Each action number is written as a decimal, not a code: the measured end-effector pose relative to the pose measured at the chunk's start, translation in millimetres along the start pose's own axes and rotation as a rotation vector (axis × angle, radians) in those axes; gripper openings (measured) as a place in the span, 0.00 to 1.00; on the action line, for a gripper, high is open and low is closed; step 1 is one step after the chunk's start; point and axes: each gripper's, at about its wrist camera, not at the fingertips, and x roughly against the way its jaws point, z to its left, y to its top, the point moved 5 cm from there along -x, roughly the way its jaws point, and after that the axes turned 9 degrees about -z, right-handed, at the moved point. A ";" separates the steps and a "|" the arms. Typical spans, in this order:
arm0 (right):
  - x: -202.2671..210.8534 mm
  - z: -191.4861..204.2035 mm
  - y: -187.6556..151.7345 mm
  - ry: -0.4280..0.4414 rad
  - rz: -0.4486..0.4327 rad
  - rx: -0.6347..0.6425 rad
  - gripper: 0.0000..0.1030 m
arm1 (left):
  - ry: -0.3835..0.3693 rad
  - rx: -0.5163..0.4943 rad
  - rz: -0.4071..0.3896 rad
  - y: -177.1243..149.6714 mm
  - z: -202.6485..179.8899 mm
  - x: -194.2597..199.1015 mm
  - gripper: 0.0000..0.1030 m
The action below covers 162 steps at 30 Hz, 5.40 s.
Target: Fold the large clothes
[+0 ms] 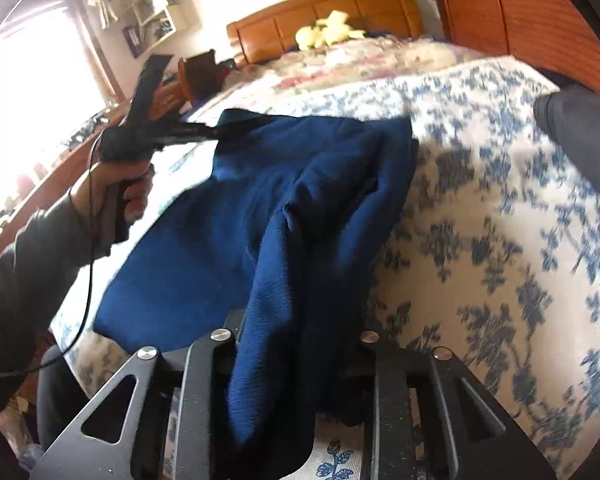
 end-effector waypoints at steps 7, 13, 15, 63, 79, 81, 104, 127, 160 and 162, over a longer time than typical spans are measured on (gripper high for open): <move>25.7 23.8 23.0 -0.009 -0.076 0.075 0.18 | 0.019 -0.053 -0.065 14.5 -13.5 61.8 0.07; 48.5 26.4 32.6 -0.019 -0.107 0.113 0.17 | 0.025 -0.060 -0.076 13.7 -24.0 82.5 0.07; 55.7 23.1 33.4 -0.021 -0.108 0.124 0.17 | 0.026 -0.070 -0.077 14.2 -33.1 85.1 0.07; 305.0 -304.5 100.2 -0.789 -0.210 0.147 0.60 | -0.395 -0.370 -0.180 123.3 -448.9 2.1 0.35; 240.5 -331.1 67.5 -0.640 -0.084 -0.067 0.64 | -0.391 -0.350 -0.251 73.1 -378.6 111.1 0.53; 244.2 -330.5 65.7 -0.651 -0.092 -0.069 0.64 | -0.380 -0.345 -0.255 67.9 -369.4 121.5 0.53; 204.9 -58.3 89.0 -0.424 -0.247 0.126 0.85 | -0.092 -0.201 -0.256 1.5 -222.9 241.9 0.54; 101.9 143.3 36.5 -0.111 -0.272 0.172 0.85 | 0.306 0.071 -0.265 -111.0 -50.8 298.5 0.54; 104.3 167.3 34.1 -0.103 -0.294 0.180 0.85 | 0.323 0.076 -0.322 -117.1 -44.7 331.6 0.54; 104.3 166.9 34.1 -0.100 -0.294 0.179 0.85 | 0.323 0.076 -0.322 -117.0 -45.0 331.4 0.54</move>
